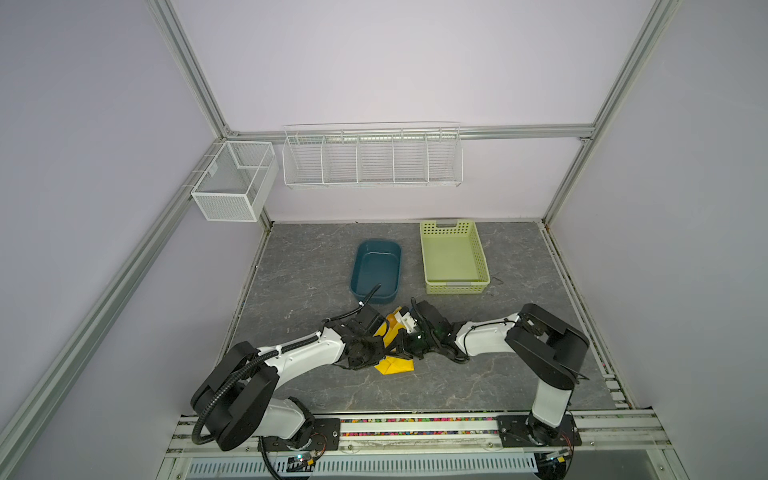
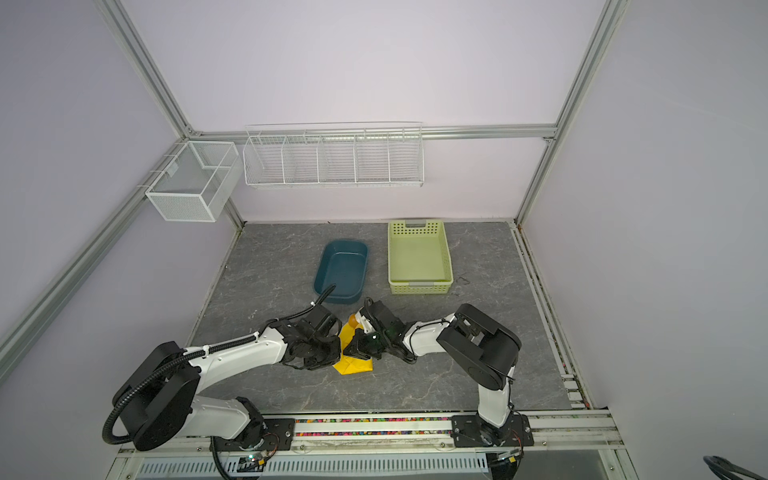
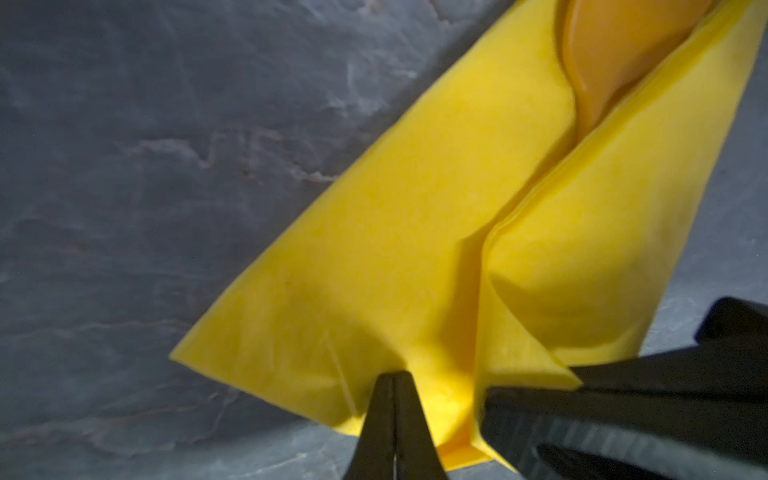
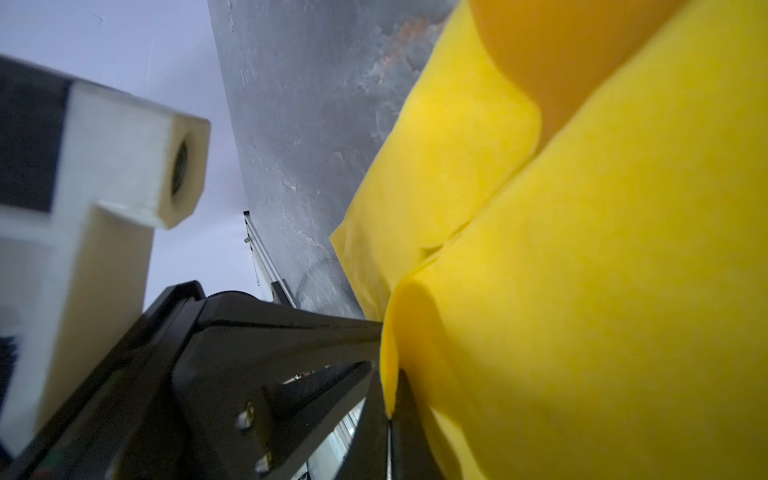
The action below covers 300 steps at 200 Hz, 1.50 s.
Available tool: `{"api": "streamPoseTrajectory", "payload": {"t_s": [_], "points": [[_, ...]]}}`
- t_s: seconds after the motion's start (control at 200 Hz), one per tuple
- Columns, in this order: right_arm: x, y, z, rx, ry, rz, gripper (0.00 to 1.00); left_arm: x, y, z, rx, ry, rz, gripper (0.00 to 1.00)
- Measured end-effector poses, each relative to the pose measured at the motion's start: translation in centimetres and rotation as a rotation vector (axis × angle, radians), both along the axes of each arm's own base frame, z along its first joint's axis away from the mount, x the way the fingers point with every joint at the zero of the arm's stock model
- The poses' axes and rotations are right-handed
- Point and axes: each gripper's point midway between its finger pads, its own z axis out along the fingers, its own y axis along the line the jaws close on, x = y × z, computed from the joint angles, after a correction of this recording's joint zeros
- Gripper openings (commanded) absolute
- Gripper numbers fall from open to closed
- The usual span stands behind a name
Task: Place the utensils on the paper napkin and roll it up
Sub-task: 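Hold the wrapped napkin with both grippers pressed together over the utensil handles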
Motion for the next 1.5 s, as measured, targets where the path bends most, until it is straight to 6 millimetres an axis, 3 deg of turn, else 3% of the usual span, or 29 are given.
{"api": "streamPoseTrajectory", "payload": {"t_s": [0.365, 1.17, 1.375, 1.5], "points": [[0.3, 1.0, -0.3, 0.05, 0.018, -0.011, 0.07, 0.1, -0.2, 0.0, -0.011, -0.002, -0.002, 0.02], [-0.6, 0.9, -0.4, 0.073, 0.029, 0.015, 0.07, 0.1, -0.3, 0.0, -0.012, -0.004, -0.002, 0.02], [-0.7, 1.0, -0.3, 0.078, 0.032, 0.018, 0.13, 0.2, -0.1, 0.1, -0.006, -0.007, 0.003, 0.01], [-0.8, 0.8, -0.9, 0.062, 0.046, 0.017, 0.18, 0.6, 0.4, 1.4, -0.01, -0.054, 0.025, 0.01]]}}
